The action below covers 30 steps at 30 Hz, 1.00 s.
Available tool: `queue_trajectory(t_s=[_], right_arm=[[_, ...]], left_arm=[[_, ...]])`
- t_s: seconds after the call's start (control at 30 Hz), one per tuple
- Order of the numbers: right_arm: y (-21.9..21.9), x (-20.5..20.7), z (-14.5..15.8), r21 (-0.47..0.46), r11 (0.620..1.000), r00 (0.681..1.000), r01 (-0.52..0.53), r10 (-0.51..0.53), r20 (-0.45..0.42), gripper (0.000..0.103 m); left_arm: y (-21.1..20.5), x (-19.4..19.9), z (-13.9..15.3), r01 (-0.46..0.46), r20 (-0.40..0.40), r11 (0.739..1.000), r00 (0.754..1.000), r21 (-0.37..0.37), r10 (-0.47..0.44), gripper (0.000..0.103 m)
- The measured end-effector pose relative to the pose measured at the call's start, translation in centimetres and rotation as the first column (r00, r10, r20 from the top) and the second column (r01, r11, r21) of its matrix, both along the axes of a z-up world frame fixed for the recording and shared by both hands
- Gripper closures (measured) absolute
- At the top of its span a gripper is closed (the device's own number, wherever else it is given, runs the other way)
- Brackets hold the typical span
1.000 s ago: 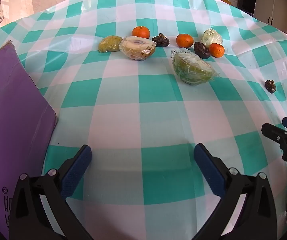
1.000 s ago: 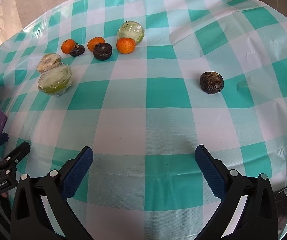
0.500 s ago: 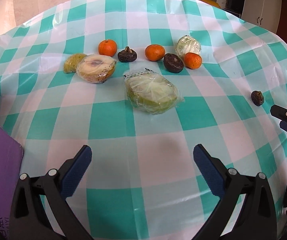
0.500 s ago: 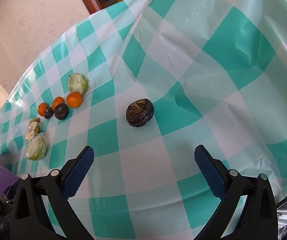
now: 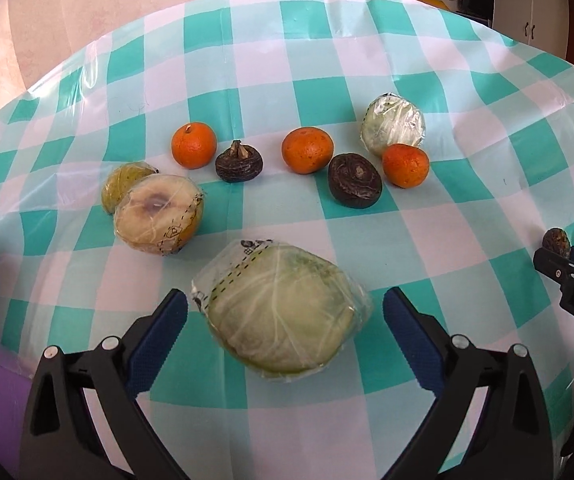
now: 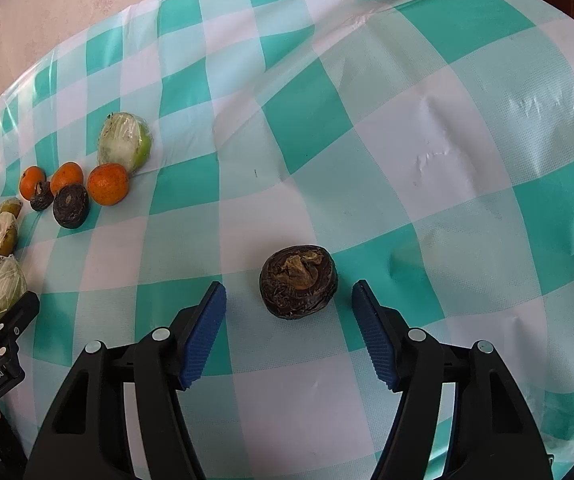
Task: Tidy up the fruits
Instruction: 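Grasp the wrapped cabbage half with the left tool while the right tool grasps a mangosteen, then carry the cabbage and mangosteen in both tools over the purple box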
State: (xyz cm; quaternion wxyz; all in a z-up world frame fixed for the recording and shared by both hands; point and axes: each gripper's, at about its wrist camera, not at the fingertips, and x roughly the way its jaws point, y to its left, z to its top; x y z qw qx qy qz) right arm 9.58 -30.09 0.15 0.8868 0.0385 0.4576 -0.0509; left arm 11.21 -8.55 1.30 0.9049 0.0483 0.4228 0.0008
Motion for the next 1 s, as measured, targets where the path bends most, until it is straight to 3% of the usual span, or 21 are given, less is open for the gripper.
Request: queue_trajectory(t_s=[0.07,0.13,0.17,0.7,1.0], right_arm=[[0.3,0.1,0.0,-0.005,1.0,1.0,-0.024,0.024,0.007,0.047],[0.5,0.0,0.1,-0.013,0.999,0.999,-0.032,0.032,0.016,0.059],[0.6,0.0,0.1,-0.015,0.999,0.999,-0.035,0.035,0.021,0.065],[0.6,-1.4,1.0,-0.024,0.999,0.996,-0.038,0.04,0.085,0.066],[2.2,-5.0,1.5,0.059,0.995,0.991,-0.085,0.078,0.113,0.066]], left_arm=[[0.0,0.6,-0.3,-0.006,-0.023,1.0,1.0,-0.01,0.006,0.021],[0.6,0.5,-0.4,-0.009,-0.027,0.999,1.0,-0.047,0.008,0.039],[0.9,0.3,-0.4,-0.006,-0.026,0.998,1.0,-0.065,0.004,0.039],[5.0,-6.7,0.2,-0.057,0.027,0.987,0.998,-0.152,0.062,0.042],[7.3,-11.1,0.5,-0.063,0.063,0.984,0.995,-0.167,0.075,0.042]])
